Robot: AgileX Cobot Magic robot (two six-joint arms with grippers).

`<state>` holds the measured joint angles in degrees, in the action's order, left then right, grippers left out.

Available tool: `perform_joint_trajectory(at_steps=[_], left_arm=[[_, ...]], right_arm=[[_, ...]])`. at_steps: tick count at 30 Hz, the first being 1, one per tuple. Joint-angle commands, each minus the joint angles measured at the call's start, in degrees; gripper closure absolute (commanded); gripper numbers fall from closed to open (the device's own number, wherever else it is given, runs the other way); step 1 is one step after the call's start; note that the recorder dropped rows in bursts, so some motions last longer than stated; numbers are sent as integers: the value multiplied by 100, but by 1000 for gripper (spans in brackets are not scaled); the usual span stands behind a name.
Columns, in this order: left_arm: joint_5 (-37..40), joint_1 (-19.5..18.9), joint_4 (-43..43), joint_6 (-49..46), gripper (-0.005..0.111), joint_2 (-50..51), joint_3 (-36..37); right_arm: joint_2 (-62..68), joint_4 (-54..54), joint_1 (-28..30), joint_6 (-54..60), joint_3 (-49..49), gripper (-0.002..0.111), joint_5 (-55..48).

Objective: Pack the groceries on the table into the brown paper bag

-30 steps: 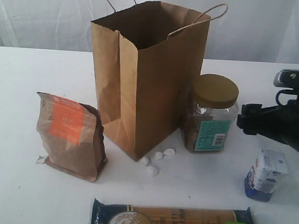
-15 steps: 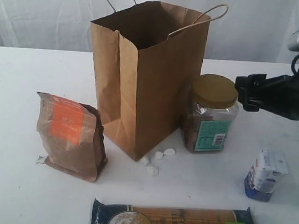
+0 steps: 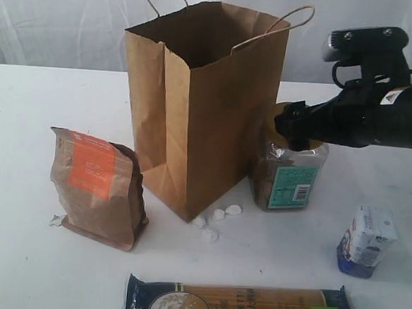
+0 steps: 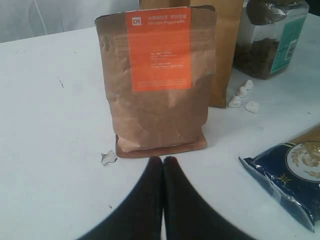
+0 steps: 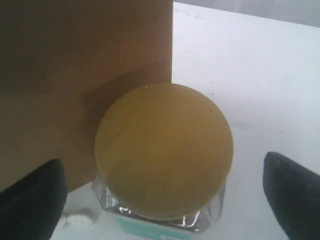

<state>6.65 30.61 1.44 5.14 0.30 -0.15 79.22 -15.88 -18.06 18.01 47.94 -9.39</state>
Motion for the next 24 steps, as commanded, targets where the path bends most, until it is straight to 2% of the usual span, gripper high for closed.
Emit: perform_joint_trajectory(at_steps=[1, 10, 24], left_arm=[[5, -26, 29, 0, 107, -30, 15], [5, -26, 29, 0, 107, -30, 15], [5, -26, 29, 0, 107, -30, 15]], right_arm=[[310, 141, -20, 280, 378, 7, -51], [698, 141, -20, 280, 672, 7, -468], [1123, 141, -20, 329, 686, 6, -123]])
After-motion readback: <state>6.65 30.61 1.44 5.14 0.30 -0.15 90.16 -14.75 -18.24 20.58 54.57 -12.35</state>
